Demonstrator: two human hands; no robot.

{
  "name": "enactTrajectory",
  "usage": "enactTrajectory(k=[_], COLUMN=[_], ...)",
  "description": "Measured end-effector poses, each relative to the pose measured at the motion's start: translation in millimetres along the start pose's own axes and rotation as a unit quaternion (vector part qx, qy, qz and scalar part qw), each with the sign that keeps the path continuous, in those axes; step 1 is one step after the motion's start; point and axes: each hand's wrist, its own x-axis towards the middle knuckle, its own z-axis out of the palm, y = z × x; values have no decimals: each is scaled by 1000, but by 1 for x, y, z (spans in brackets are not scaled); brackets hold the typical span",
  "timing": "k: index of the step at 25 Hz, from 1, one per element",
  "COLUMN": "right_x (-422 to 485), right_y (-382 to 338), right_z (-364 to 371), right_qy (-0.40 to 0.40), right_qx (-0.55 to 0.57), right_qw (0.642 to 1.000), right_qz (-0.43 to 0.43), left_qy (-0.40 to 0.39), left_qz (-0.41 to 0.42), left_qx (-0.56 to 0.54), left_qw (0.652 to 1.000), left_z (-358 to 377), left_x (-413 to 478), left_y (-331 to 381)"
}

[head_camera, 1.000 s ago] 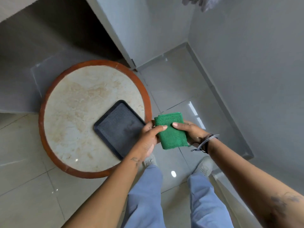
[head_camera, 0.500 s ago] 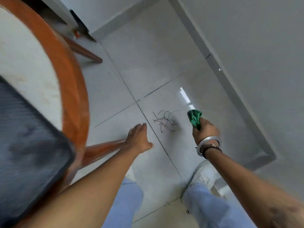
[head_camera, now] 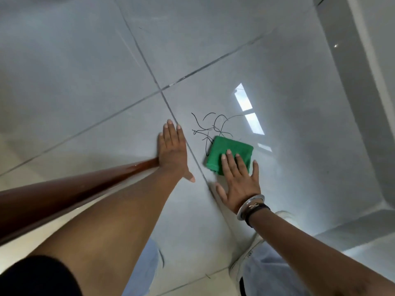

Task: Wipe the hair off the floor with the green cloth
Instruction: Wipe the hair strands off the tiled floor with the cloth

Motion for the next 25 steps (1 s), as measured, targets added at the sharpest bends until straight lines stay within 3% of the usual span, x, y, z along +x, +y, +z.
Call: enactTrajectory(k=[3, 7, 9, 12, 15, 17, 20, 21, 23, 25], right_x=[18, 83, 95, 29, -11, 28, 110, 121, 101, 46], right_y=[19, 39, 22, -14, 14, 37, 34, 21, 3, 13], right_z=[-15, -42, -49, -19, -7, -19, -56, -63, -59, -39], right_qy=[-24, 62, 64, -3, -38, 18, 85, 79, 24, -42], right_qx=[-49, 65, 107, 28, -68, -79, 1, 22, -32, -118], right_qw=[998, 988, 980, 1000, 980, 985, 995, 994, 999, 981], right_qz=[-34, 123, 158, 8, -181, -149, 44, 70, 15, -148], left_qy=[31, 25, 33, 40, 26, 34, 52, 51, 42, 33], left_qz=[-3, -12, -13, -1, 6, 4, 12, 12, 8, 7], left_qx=[11, 17, 13, 19, 36, 47, 45, 47, 58, 55], left_qw=[999, 999, 999, 999, 999, 998, 998, 998, 997, 998], left_z=[1, 2, 0, -2, -6, -5, -6, -9, -13, -16], left_x=[-2, 0, 0, -3, -5, -6, -8, -9, -11, -11], left_y=[0, 2, 1, 1, -1, -2, -1, -1, 0, 0])
